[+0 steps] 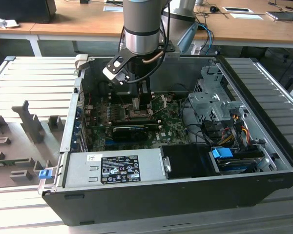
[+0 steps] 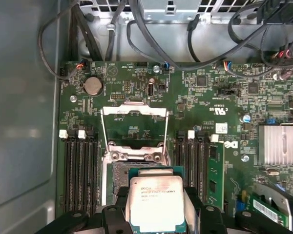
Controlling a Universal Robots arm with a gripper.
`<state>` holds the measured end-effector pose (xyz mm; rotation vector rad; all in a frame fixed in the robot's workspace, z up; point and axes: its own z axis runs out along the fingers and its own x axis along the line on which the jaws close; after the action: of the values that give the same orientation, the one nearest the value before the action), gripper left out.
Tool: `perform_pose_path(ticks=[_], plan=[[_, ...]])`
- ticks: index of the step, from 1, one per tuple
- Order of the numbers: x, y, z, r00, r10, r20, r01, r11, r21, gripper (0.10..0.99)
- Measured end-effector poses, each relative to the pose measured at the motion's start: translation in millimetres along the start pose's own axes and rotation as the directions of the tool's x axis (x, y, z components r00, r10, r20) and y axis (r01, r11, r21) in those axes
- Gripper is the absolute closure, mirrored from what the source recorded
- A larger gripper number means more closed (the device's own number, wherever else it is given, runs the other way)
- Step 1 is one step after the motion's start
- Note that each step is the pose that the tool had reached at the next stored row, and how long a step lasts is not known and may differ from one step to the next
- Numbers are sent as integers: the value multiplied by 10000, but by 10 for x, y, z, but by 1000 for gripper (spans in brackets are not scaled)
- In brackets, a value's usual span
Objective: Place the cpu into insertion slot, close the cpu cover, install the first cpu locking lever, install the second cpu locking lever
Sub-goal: 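Place the cpu into insertion slot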
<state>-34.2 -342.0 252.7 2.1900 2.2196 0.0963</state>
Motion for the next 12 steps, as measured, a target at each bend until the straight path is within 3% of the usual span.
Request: perform_pose_path(ticks=[5,7,12], plan=[[46,-4,79,10000,4,2,-4,10000,0,561],[121,-29,145,10000,5,-2,-5,10000,-2,561],[131,-70,261,9993,375,22,-375,9993,-12,561]])
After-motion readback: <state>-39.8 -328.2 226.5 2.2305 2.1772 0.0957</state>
